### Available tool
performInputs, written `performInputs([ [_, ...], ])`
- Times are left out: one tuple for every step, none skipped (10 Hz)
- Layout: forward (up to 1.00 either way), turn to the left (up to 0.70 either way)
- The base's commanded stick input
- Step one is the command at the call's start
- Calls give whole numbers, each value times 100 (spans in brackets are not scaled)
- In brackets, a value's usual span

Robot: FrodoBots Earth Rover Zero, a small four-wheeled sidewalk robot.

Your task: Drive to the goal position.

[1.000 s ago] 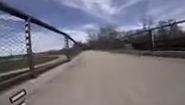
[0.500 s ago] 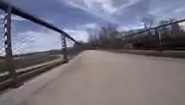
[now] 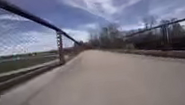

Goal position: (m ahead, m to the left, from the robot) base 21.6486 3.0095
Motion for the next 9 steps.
performInputs([
  [100, 1],
  [100, 1],
  [100, 1],
  [100, 1],
  [100, 1],
  [100, 1],
  [100, 1],
  [100, 1],
  [100, 1],
])
